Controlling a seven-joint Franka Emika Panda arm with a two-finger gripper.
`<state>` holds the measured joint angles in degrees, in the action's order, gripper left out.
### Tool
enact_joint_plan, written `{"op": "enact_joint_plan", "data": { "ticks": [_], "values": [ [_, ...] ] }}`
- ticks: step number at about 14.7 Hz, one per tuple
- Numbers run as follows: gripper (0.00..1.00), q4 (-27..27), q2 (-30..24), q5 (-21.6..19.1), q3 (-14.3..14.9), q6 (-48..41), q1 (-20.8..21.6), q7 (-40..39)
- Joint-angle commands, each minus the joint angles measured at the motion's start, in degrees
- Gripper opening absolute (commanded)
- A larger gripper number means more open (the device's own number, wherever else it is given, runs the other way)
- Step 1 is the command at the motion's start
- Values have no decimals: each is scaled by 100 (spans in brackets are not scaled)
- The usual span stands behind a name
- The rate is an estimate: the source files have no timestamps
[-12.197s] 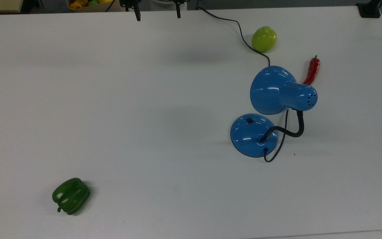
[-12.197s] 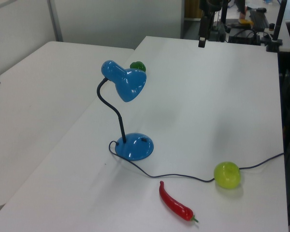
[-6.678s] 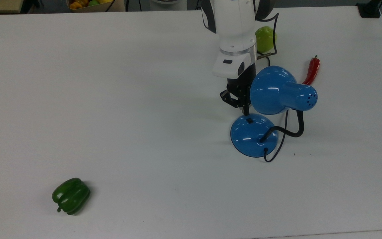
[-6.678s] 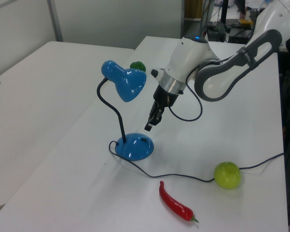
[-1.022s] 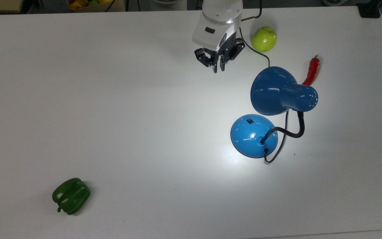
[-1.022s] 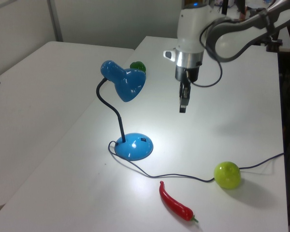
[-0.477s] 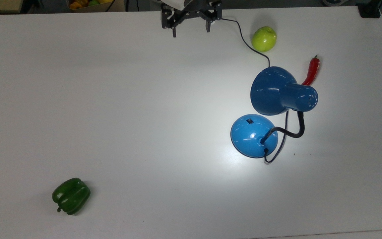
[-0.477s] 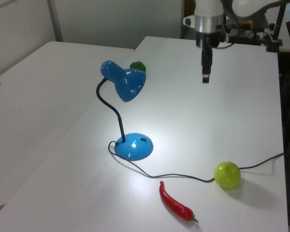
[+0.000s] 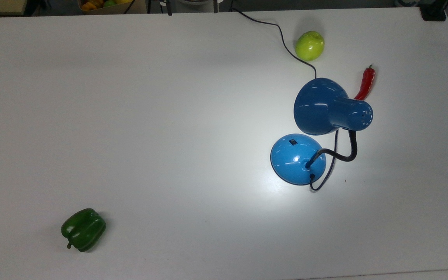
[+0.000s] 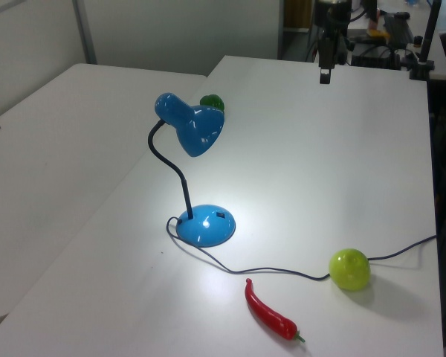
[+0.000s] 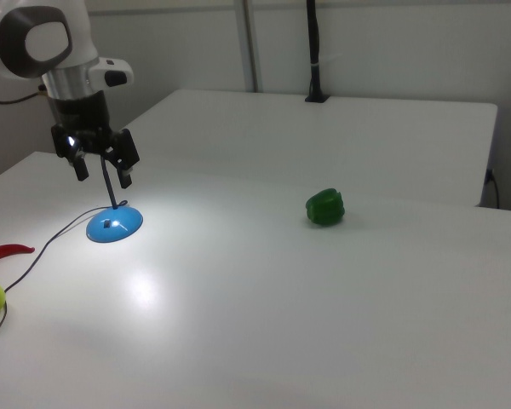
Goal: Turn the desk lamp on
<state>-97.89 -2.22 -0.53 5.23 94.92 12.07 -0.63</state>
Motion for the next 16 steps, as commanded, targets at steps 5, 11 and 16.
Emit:
{"op": "enact_joint_plan", "data": {
  "ticks": [5,11,16],
  "values": [
    [100,235,-7,-466,-65,43,-557,-42],
    [100,121,-7,-483,-496,571,-943,-261],
    [100,129,2,-439,-496,563,-891,-323]
  ]
}}
